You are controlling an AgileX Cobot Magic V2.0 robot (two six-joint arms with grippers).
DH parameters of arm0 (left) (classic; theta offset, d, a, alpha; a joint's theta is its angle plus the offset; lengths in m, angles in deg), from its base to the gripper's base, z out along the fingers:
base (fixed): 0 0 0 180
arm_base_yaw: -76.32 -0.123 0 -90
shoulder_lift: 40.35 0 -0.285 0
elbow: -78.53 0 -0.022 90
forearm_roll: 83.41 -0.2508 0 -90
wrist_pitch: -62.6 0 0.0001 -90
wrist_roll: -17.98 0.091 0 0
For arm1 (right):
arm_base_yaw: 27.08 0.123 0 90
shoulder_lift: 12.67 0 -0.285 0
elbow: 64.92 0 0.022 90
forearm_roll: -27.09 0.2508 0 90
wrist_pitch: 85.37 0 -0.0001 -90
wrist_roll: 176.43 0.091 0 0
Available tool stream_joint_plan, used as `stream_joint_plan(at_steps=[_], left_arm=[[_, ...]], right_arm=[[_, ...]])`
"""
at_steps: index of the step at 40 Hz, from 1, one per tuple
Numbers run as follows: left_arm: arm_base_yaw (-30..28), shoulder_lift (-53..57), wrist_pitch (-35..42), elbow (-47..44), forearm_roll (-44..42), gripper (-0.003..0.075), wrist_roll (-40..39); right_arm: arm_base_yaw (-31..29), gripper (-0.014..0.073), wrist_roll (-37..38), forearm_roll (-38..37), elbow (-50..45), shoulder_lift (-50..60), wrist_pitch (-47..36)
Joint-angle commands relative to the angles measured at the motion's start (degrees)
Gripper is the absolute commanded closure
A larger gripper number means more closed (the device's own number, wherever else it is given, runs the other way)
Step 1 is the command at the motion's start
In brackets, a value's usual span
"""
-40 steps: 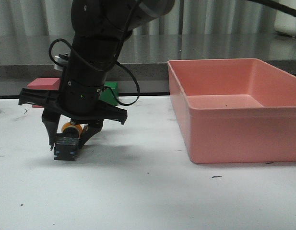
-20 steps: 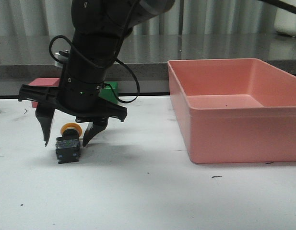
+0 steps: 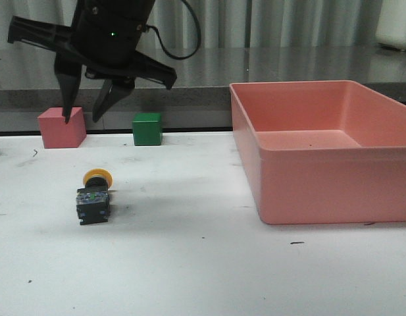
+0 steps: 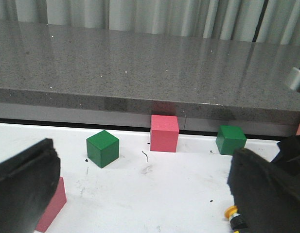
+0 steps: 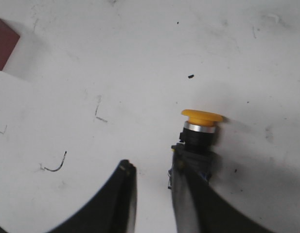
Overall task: Place and stand button with both arms
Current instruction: 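Open the right gripper, release the button lying on its side, lift away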
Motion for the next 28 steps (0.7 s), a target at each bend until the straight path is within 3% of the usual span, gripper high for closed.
stream_joint_plan(at_steps=[1,6,17,28], left_arm=[[-0.2,-0.7,4.1,2.0,0.6,0.0048,0.1],[-0.2,-0.7,4.1,2.0,0.6,0.0048,0.1],[-0.2,-0.7,4.1,2.0,0.6,0.0048,0.1],[-0.2,-0.7,4.1,2.0,0.6,0.0048,0.1]], right_arm=[[-1.4,0.0562,-1.6,-0.8,1.9,6.4,1.2],[-4.1,0.0665,-2.8,-2.7,1.7,9.8,6.3],[-14.1,0.0656,-14.2,-3.0,0.9,16.3,15.3],[-29.1,0.0656,-19.0,-3.0,-22.0,30.5,11.6]])
